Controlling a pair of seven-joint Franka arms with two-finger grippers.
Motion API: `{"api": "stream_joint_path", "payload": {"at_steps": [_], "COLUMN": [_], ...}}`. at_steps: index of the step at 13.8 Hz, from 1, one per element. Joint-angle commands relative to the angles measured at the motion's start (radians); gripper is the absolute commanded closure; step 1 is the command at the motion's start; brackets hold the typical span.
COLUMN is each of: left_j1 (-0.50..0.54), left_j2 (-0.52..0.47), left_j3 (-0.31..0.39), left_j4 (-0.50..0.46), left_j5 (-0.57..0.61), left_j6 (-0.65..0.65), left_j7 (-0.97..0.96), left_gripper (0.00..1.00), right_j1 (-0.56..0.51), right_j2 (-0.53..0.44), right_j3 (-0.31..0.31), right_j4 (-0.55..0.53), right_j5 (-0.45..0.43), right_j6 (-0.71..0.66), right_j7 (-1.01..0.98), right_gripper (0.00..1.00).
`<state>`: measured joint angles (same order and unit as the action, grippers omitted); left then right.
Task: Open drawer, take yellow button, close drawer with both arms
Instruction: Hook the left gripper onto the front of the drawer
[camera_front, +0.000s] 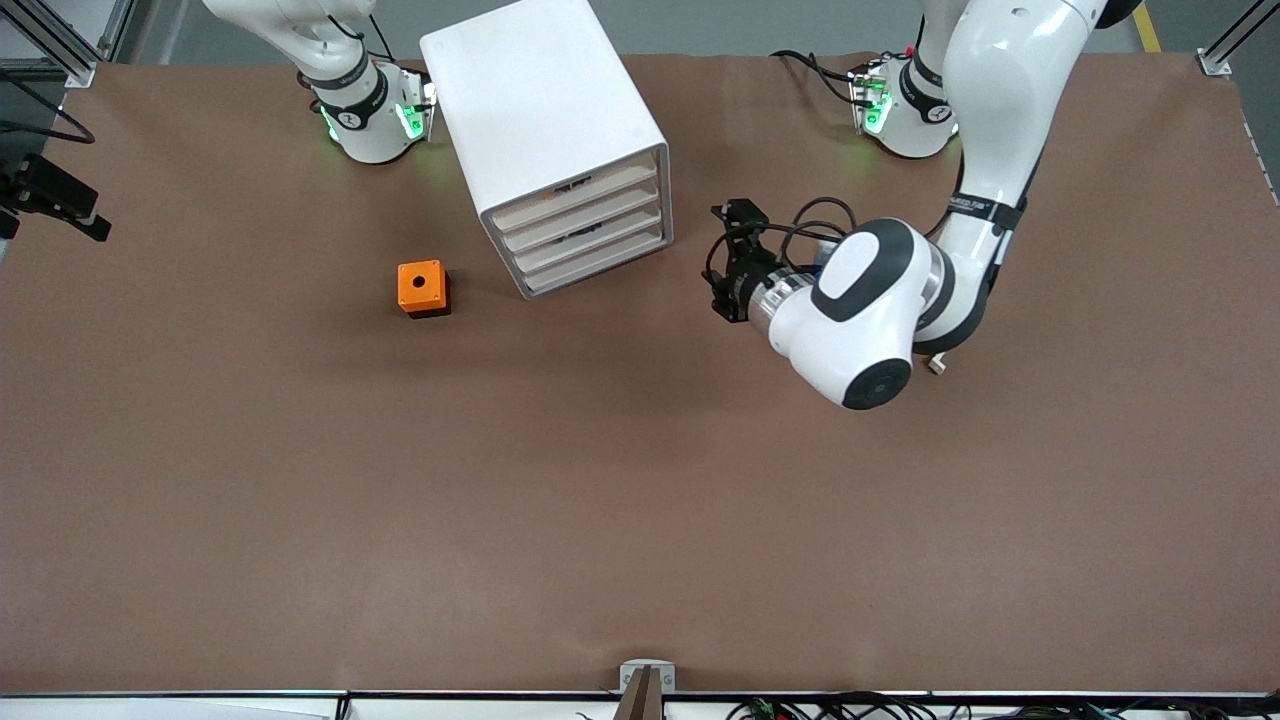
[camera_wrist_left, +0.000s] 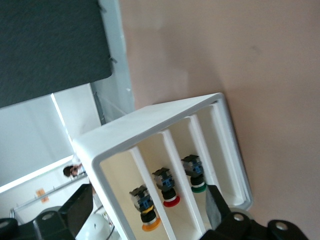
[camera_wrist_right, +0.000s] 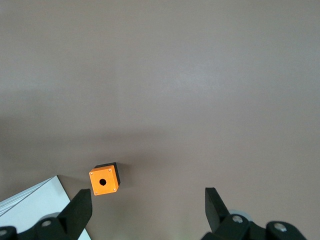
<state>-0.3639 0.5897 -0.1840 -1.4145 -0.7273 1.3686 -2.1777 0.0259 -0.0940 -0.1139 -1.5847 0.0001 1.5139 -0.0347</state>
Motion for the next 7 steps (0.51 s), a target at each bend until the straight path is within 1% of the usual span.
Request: {"api": "stream_joint_path", "payload": {"at_steps": [1, 2, 4, 5, 7], "left_j1": [-0.043, -0.050, -0.049, -0.052, -0.081], "left_j2": [0.051, 0.064, 0.087, 0.105, 0.111], "left_j3": [0.001, 0.001, 0.003, 0.001, 0.001], "left_j4": [0.023, 0.026, 0.026, 0.026, 0.026], "left_j5": [-0.058, -0.081, -0.133, -0.144, -0.158], "left_j6": [-0.017, -0.008, 0.015, 0.017, 0.033], "left_j7": [-0.179, -0.219, -0.228, -0.228, -0.231], "left_gripper": [0.04, 0.07, 0.21, 0.22, 0.24], "right_j1": [-0.034, -0.034, -0.032, -0.032, -0.029], "right_j2": [0.002, 0.002, 0.004, 0.007, 0.010], "right_j3": [0.008, 0.008, 0.010, 0.010, 0.011], "right_j4": [0.005, 0.005, 0.005, 0.006, 0.006], "right_j5": [0.003, 0.003, 0.005, 0.008, 0.005], "right_j6": [-0.003, 0.000, 0.005, 0.005, 0.006], "right_j7": [-0.013, -0.013, -0.014, -0.014, -0.014], "right_gripper": [0.00, 0.00, 0.00, 0.00, 0.00]}}
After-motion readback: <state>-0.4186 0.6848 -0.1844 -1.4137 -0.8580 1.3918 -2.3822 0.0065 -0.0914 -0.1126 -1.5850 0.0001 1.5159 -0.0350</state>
